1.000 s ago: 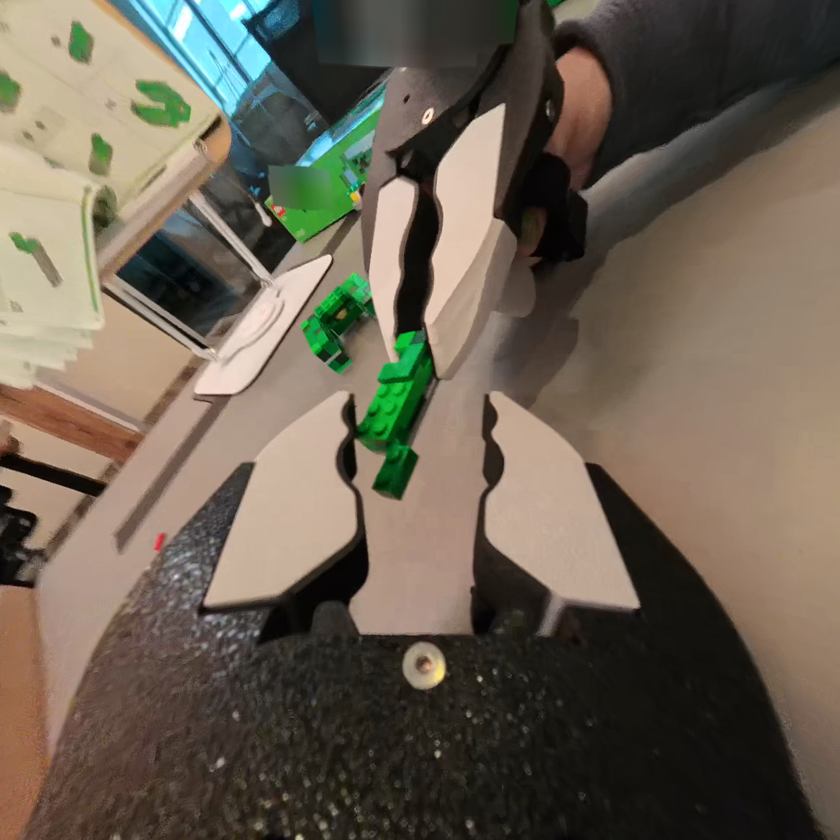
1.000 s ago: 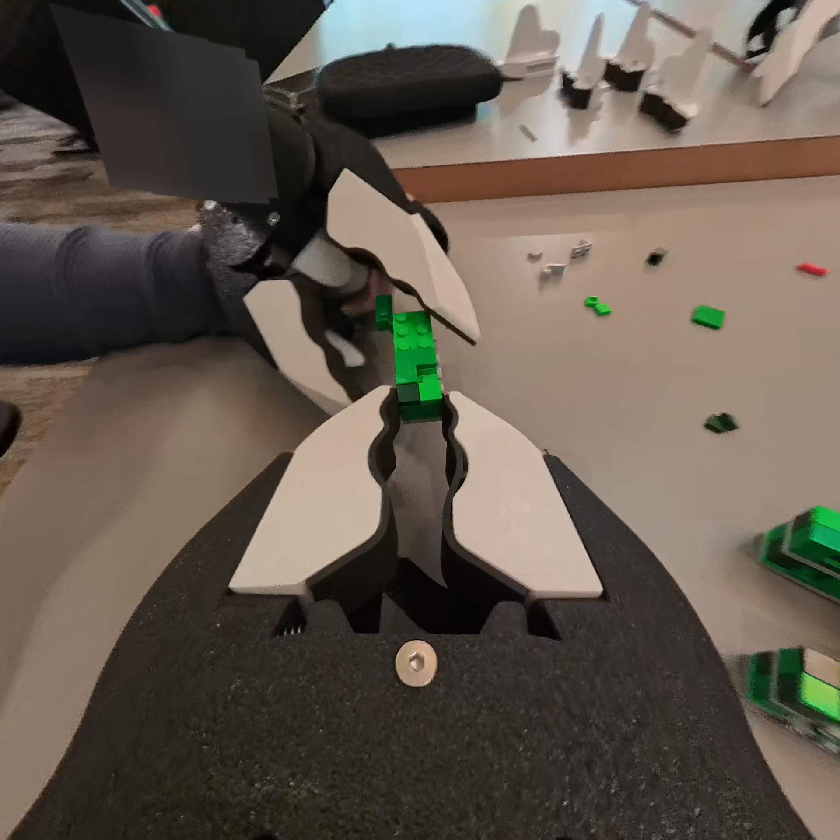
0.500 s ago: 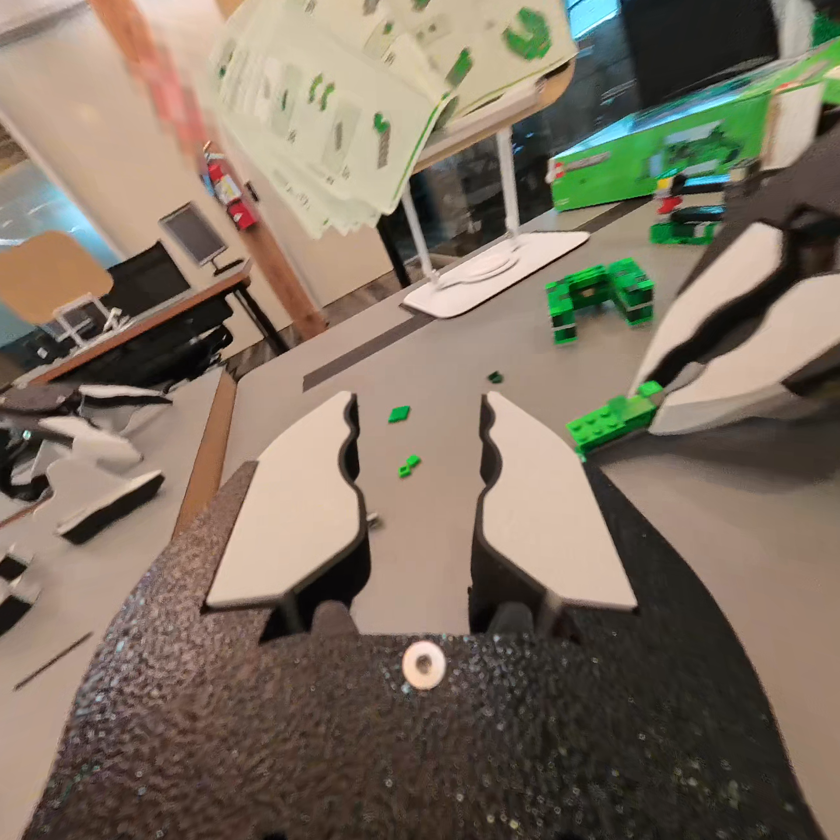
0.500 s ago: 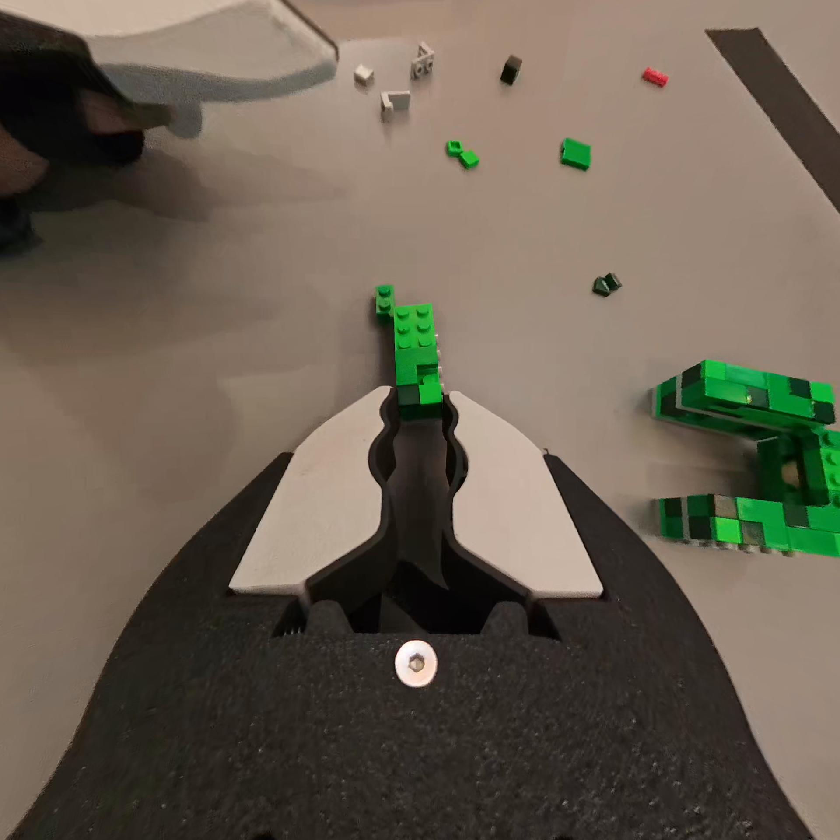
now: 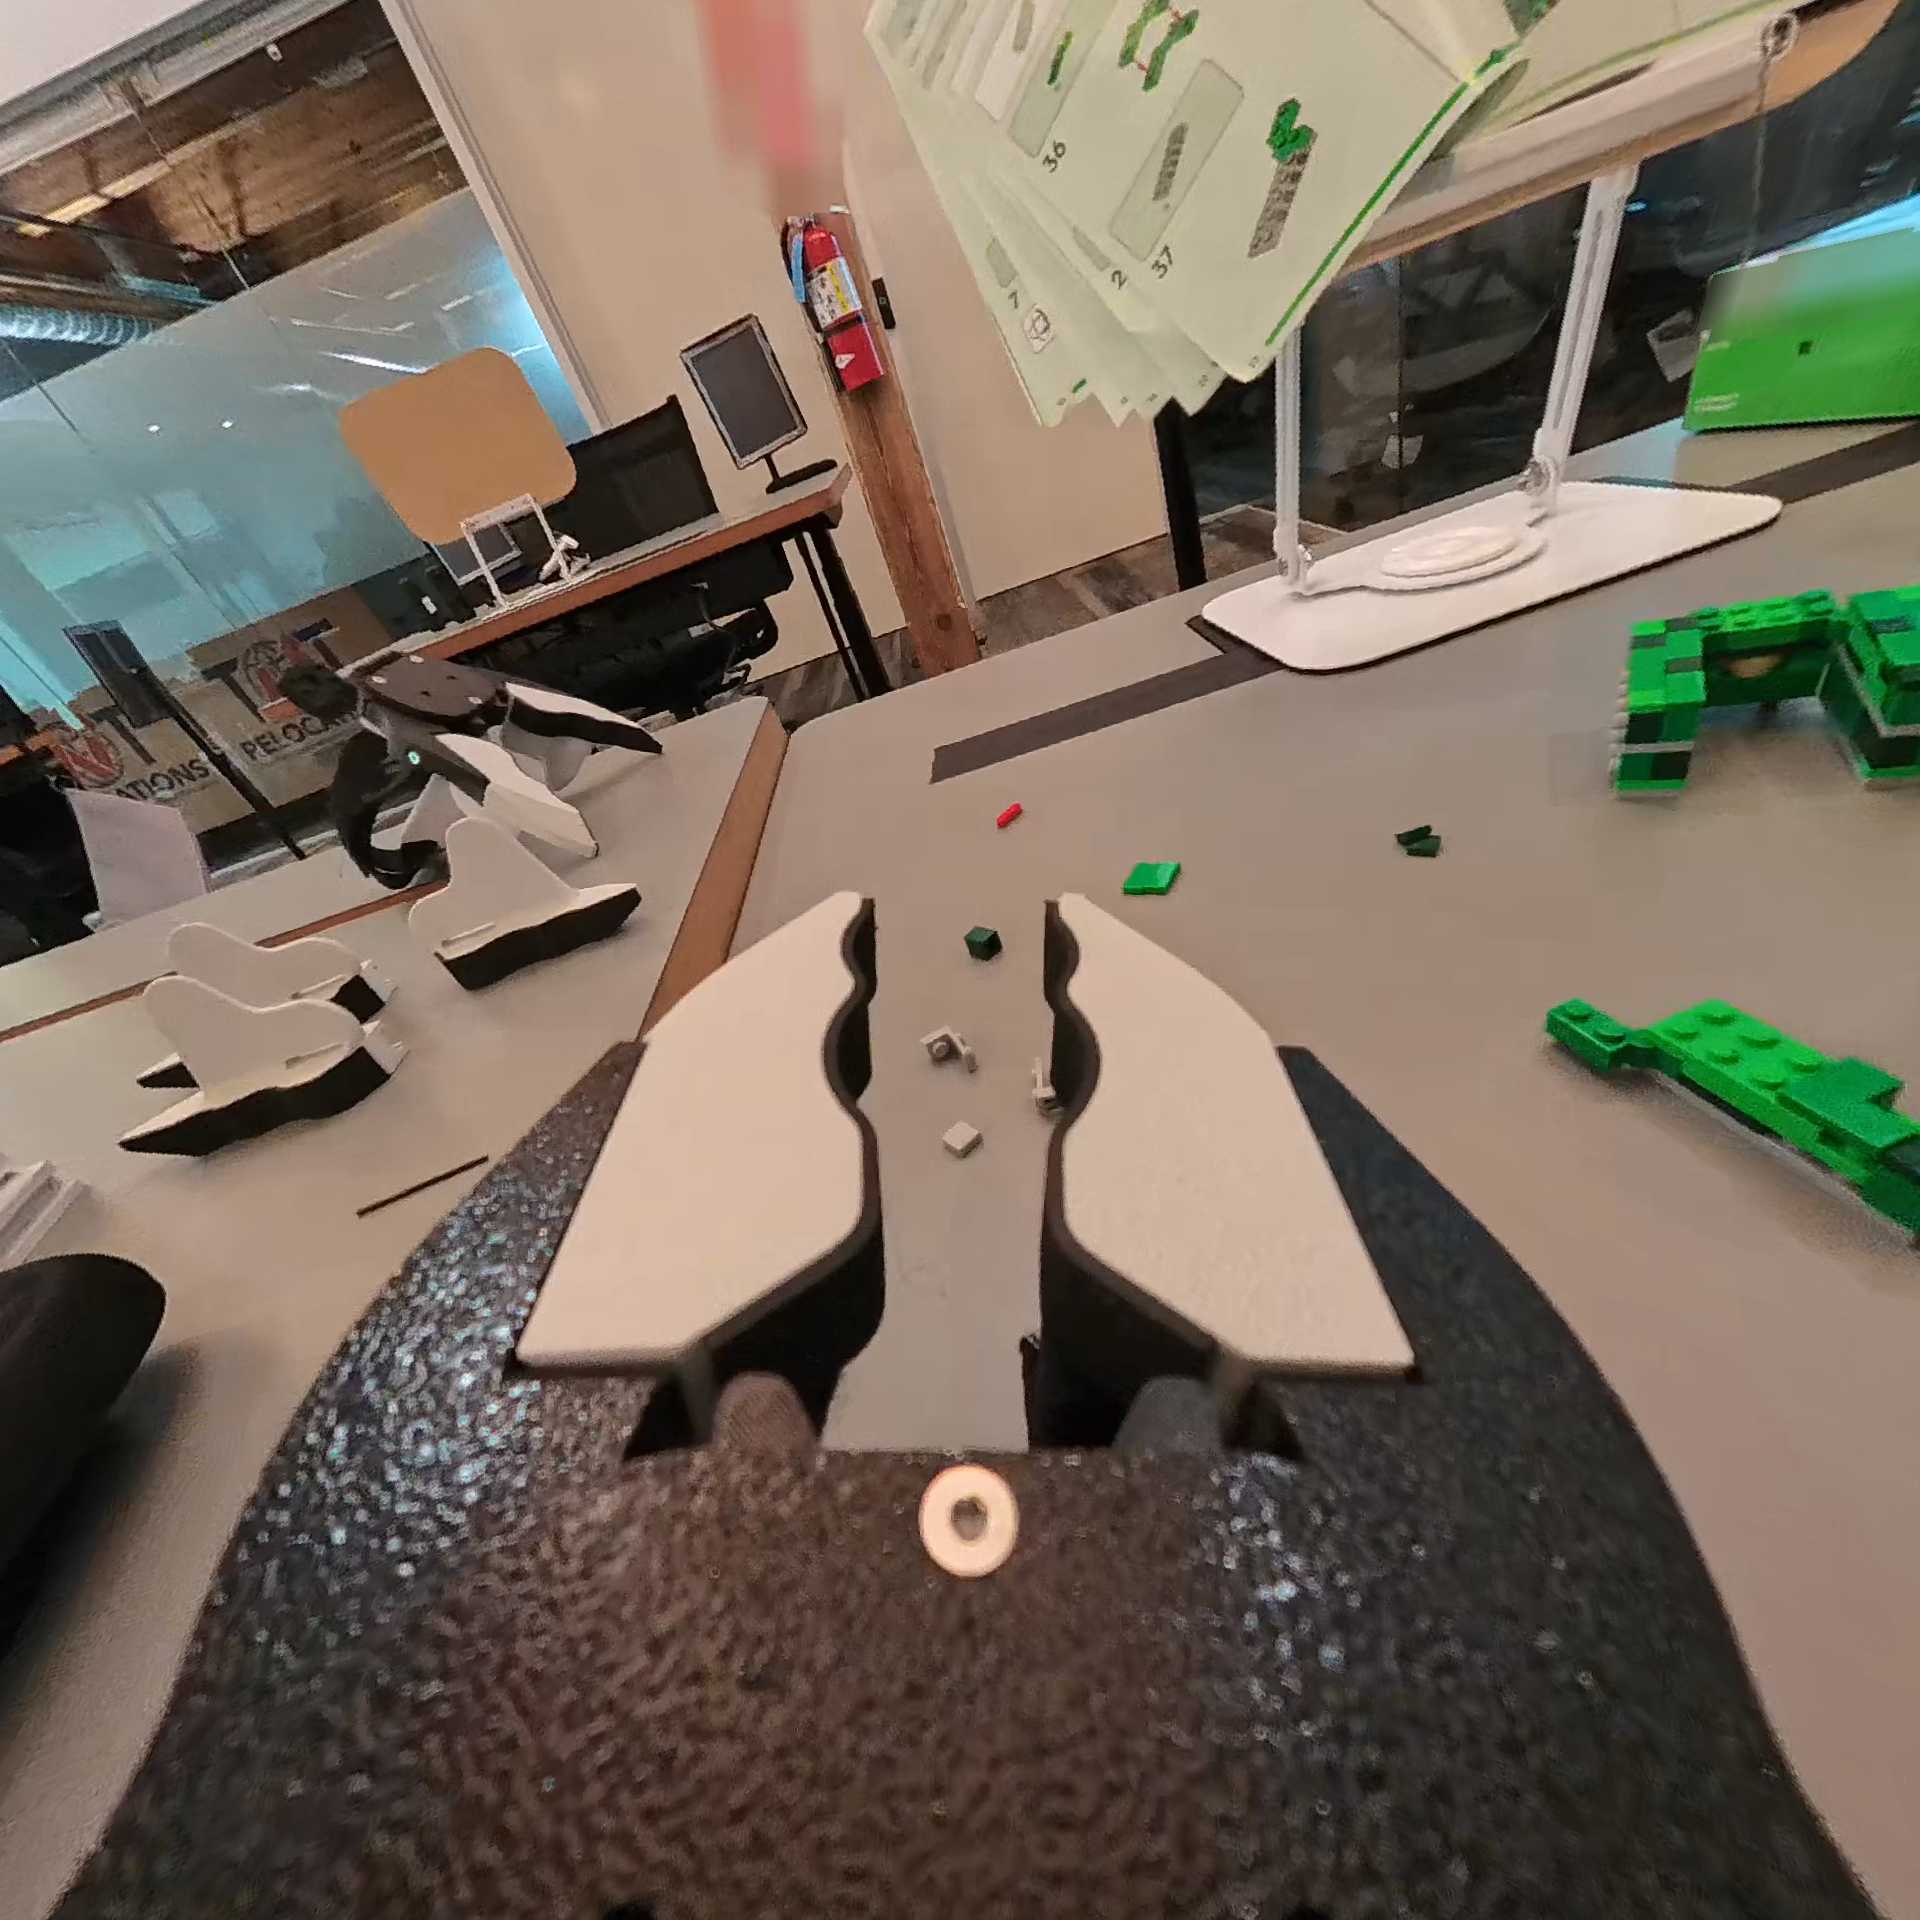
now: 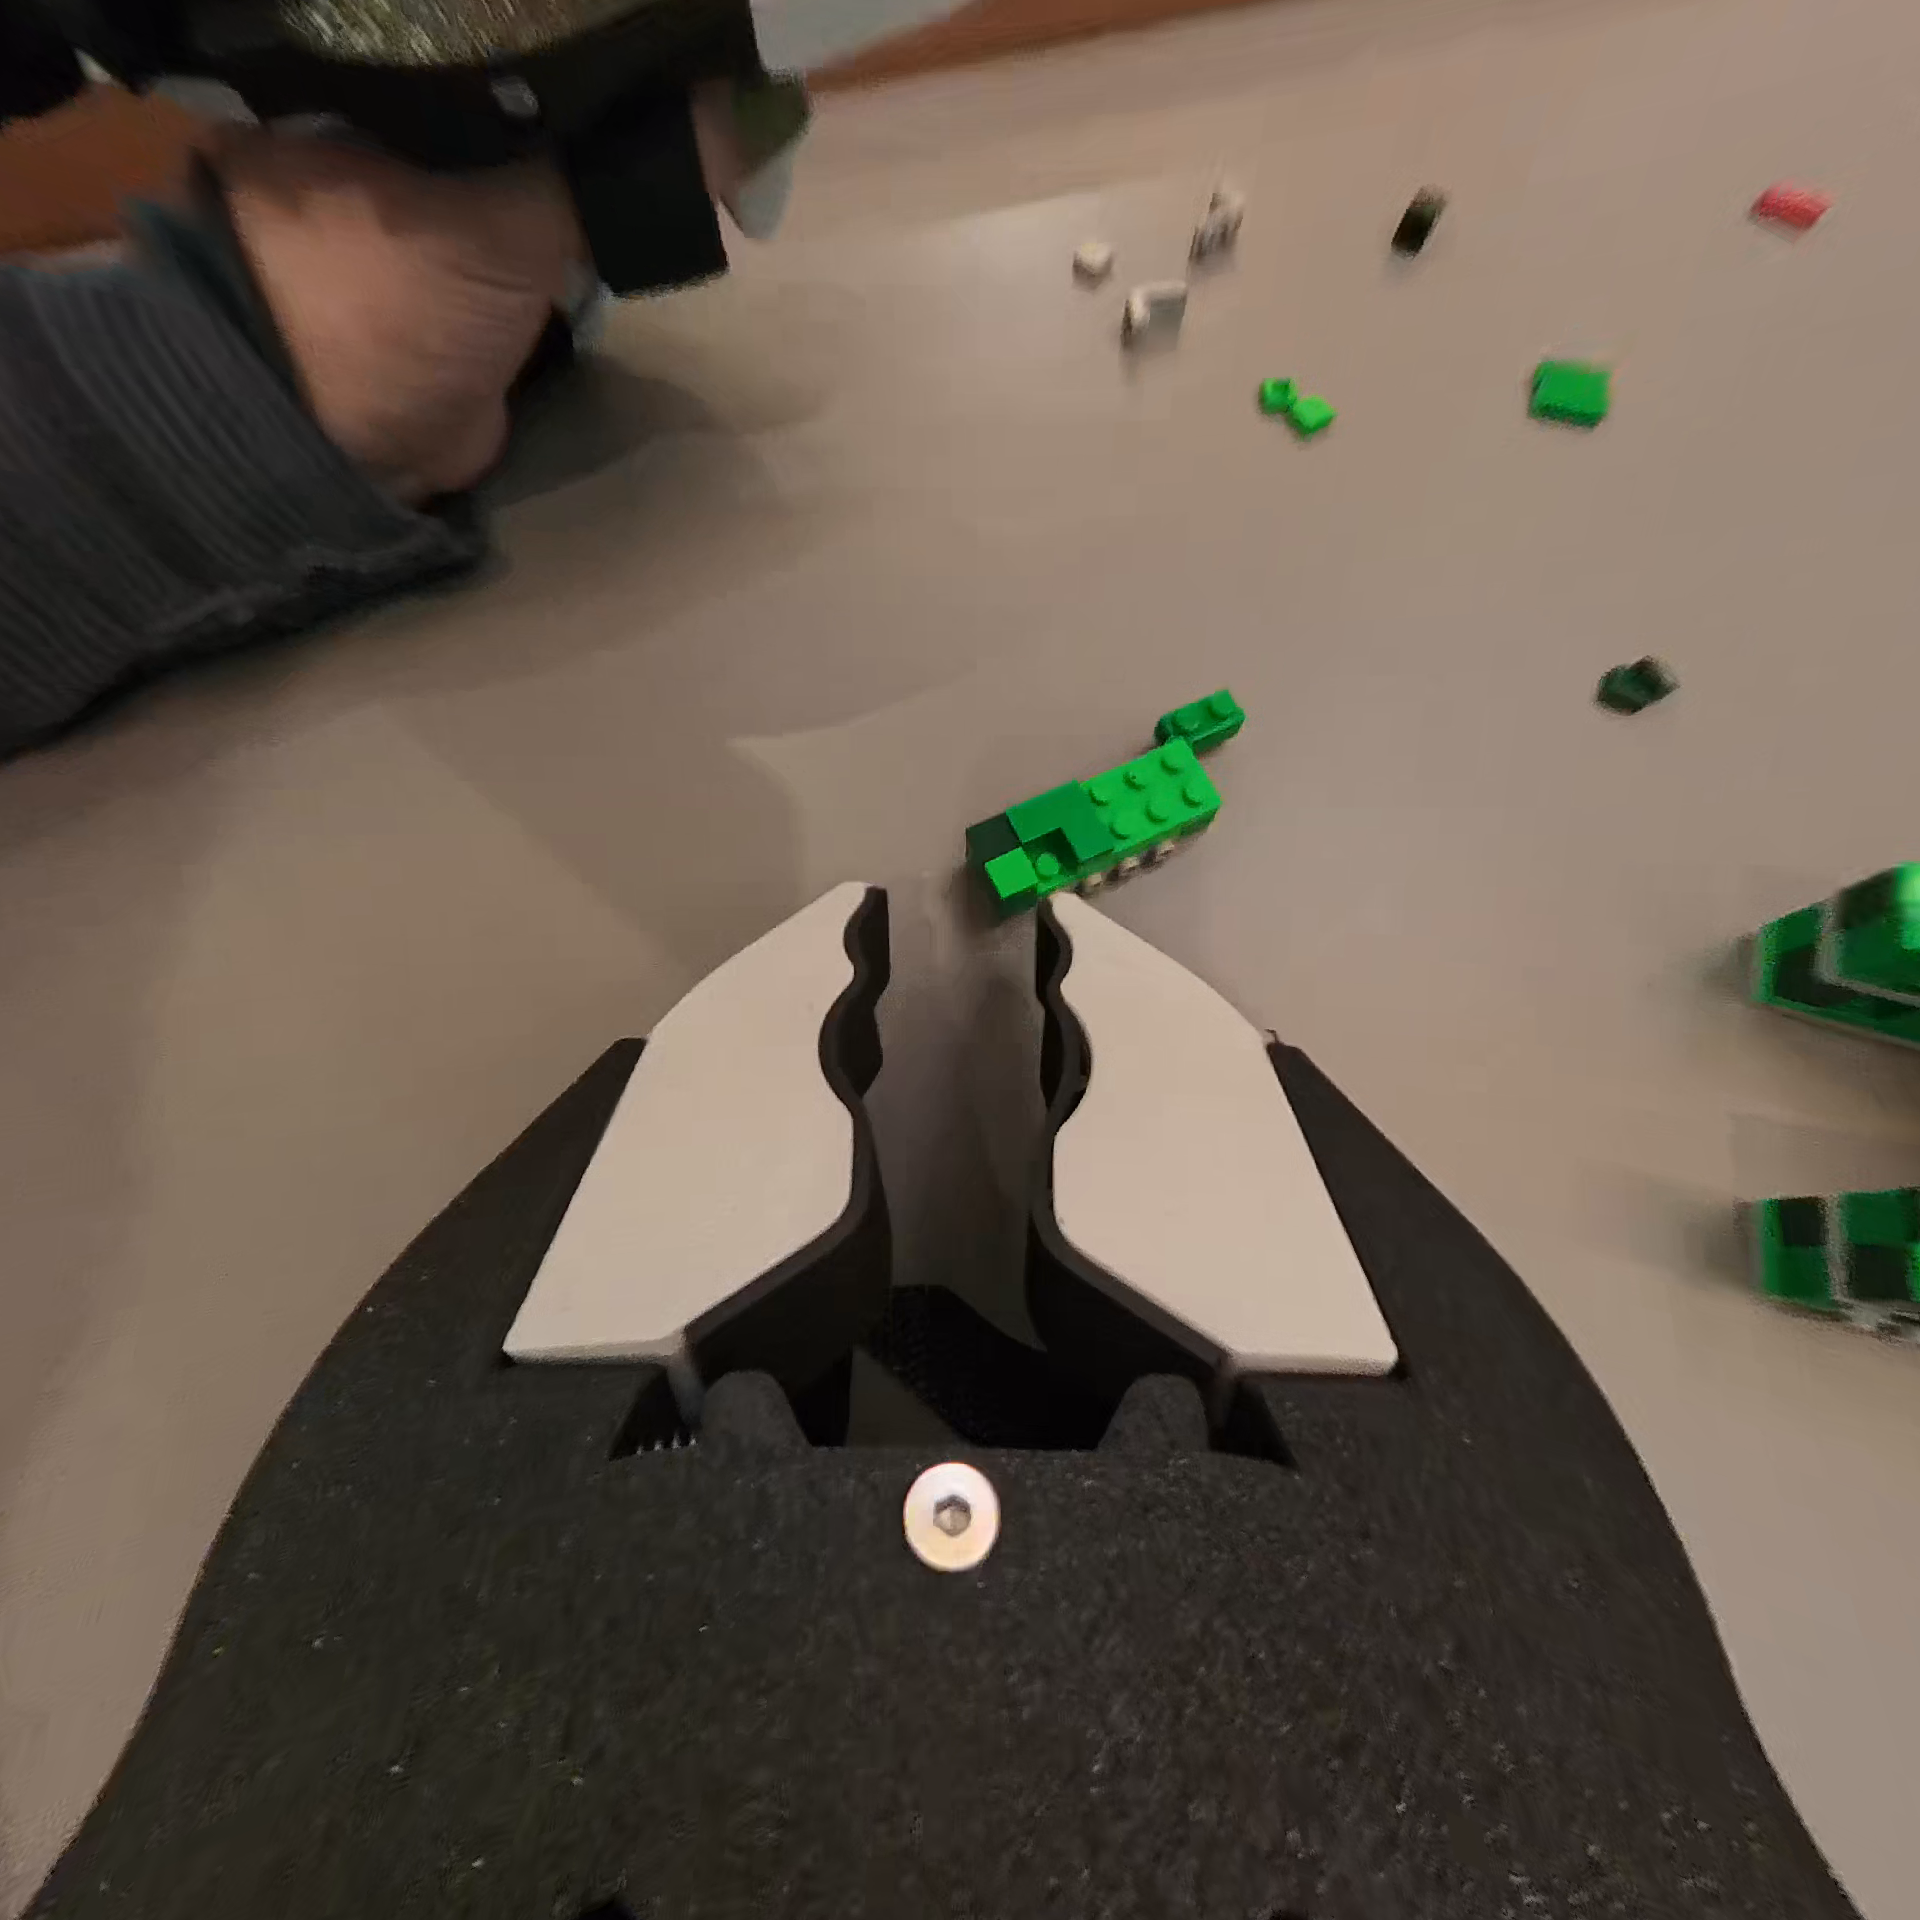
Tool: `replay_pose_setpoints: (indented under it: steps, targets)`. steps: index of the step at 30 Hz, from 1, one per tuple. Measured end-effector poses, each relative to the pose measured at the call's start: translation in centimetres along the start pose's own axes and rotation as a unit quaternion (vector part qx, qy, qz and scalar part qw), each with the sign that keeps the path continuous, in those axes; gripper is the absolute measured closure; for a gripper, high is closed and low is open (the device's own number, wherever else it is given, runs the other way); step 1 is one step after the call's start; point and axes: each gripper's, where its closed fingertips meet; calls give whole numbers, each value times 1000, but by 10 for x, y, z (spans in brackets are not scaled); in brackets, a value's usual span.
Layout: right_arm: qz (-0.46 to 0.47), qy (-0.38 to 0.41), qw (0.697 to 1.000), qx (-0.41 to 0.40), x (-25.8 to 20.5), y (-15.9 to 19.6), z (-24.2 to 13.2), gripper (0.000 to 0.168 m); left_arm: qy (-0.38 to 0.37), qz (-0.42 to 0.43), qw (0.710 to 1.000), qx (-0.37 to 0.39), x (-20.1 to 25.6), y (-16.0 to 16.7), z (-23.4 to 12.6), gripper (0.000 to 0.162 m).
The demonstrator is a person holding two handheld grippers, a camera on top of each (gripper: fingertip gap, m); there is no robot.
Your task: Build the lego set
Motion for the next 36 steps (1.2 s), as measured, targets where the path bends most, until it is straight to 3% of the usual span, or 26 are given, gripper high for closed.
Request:
replay_pose_setpoints:
  steps: [4,6,9,11,20,25,28,33,36]
  targets:
    - [-46,25,981,187,-8,-38,-27,139,14,-8,1000,15,1,-3,-1,136]
    - [-87,53,952,289,-14,-52,-43,146,67,0,998,16,16,-4,0,158]
    - [-188,101,905,367,-24,-59,-57,160,81,17,996,10,24,-3,1,162]
    - [-214,106,899,367,-29,-59,-56,166,63,25,998,5,23,-3,2,162]
    - [-123,108,899,406,-5,-66,-70,168,12,-13,999,39,28,-19,22,162]
    - [-127,25,913,387,-25,-61,-65,168,-58,-30,996,69,11,-28,35,162]
    - [-127,54,907,397,-18,-62,-68,168,-90,-20,995,48,5,-23,41,162]
    - [-118,119,893,418,-1,-64,-80,168,-81,-11,995,65,8,-28,38,162]
    - [-97,186,864,457,19,-69,-106,168,-79,-25,993,79,2,-30,31,162]
Point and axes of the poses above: each gripper's, where its closed fingertips meet, z out along the fingers, y out of its underside, x = y × z across the jaws, and after that the axes turned 4 degrees about y, right-handed
